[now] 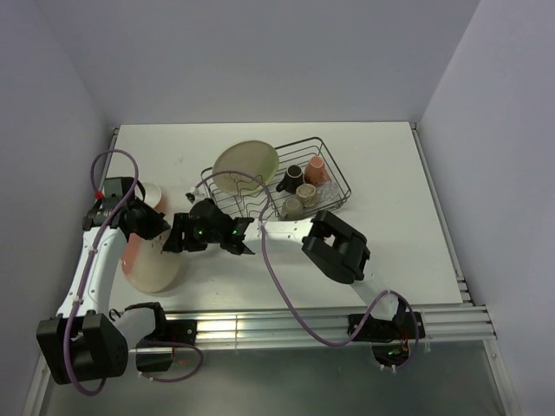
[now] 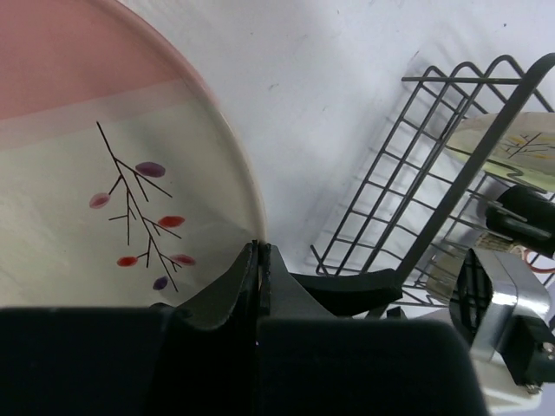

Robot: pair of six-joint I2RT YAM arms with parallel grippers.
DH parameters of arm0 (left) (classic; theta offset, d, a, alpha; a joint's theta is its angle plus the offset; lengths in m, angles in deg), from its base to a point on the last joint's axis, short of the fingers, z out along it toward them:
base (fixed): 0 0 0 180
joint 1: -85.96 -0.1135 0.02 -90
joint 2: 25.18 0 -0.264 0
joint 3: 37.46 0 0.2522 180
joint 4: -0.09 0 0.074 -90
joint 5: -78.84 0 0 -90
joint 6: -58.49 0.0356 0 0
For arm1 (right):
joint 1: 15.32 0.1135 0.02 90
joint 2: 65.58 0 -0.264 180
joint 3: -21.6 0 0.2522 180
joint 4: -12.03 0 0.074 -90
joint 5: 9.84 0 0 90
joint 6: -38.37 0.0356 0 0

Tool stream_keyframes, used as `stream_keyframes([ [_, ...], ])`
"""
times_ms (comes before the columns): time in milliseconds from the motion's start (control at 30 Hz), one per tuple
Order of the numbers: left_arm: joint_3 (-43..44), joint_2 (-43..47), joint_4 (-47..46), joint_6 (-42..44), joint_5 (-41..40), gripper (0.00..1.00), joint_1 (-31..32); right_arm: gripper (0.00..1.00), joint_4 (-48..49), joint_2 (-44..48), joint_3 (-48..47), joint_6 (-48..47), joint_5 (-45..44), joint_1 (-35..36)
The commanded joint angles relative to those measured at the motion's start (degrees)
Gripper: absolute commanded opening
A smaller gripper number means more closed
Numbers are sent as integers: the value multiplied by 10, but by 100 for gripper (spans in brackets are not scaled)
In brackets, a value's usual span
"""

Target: Load the mixed dishes into the dish rack

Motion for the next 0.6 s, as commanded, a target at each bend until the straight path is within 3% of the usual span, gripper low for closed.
stream_keyframes([
  [0, 8, 26, -21, -26, 40, 0, -15, 59, 40, -14, -7, 40, -13, 2],
  [333, -2, 51, -28, -54, 69, 0, -39, 54, 45, -32, -29, 35, -28, 2],
  [500, -20, 64, -43, -78, 83, 0, -45, 24, 107, -24, -8, 16, -14, 2],
  [567, -23, 68, -43, -81, 84, 0, -46, 18, 126, -20, -4, 12, 8, 1],
])
